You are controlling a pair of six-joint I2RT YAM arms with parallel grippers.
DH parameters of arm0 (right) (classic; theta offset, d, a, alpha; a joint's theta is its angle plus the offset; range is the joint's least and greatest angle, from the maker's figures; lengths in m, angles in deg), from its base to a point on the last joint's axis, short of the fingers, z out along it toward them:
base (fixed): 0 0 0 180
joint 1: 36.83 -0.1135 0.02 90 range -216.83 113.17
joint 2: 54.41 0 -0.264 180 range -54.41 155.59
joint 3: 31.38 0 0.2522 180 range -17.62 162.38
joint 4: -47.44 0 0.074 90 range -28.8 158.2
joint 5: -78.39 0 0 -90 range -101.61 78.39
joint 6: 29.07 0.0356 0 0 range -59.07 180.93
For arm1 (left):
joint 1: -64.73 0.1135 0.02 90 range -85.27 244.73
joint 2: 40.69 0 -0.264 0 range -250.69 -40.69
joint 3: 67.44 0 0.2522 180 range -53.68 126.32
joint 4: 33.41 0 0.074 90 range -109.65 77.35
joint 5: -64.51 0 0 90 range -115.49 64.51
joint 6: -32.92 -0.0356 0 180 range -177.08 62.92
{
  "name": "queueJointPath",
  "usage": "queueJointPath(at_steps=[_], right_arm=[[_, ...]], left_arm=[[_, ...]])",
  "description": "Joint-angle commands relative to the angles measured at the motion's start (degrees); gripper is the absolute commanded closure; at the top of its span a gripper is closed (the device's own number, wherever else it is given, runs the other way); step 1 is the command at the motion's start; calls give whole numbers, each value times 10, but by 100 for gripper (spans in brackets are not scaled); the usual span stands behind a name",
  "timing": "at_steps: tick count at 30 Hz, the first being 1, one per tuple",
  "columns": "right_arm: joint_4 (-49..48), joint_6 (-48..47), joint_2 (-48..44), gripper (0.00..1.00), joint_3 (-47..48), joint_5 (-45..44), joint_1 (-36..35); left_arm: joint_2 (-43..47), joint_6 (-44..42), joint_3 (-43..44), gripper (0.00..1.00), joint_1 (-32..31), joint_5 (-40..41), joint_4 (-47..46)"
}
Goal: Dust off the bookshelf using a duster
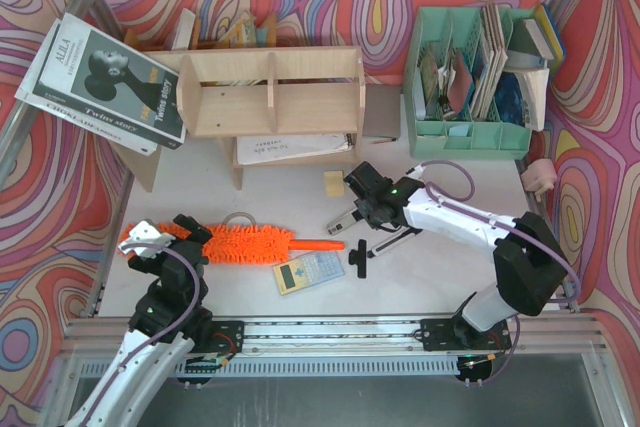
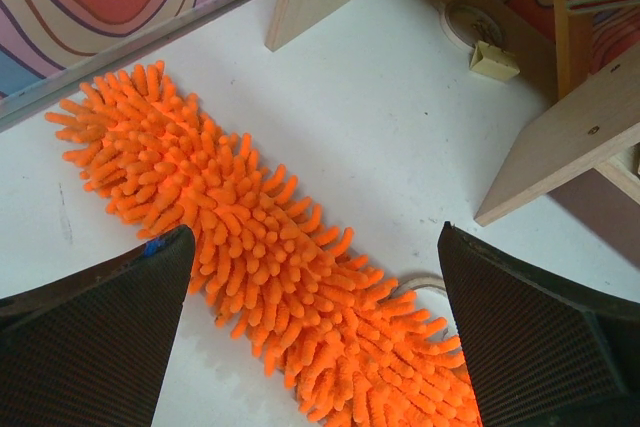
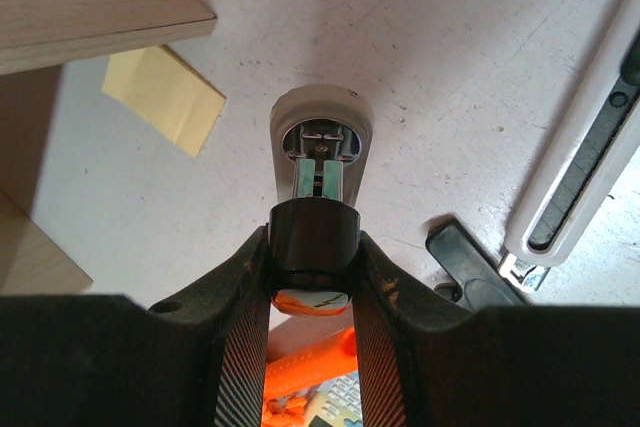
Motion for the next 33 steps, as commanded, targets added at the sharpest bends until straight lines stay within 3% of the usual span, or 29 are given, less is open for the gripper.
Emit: queueJointPath(at_steps=[1, 6, 17, 24, 29, 33], right_arm=[[-20, 41, -5, 100, -14, 10, 15], [-8, 60, 14, 100, -19, 26, 18], [2, 78, 23, 85, -38, 32, 21], [8, 87, 19, 64, -52, 33, 22], [33, 74, 15, 58, -36, 25, 22], [56, 40, 11, 44, -9, 12, 22]], left_arm=[[-4, -9, -11, 1, -1, -2, -13], [-2, -3, -11, 1, 0, 2, -5], [-8, -4, -9, 2, 0, 5, -7], [-7, -4, -10, 1, 0, 4, -7], [-8, -3, -8, 1, -1, 6, -7], [-8, -3, -9, 2, -1, 5, -6]])
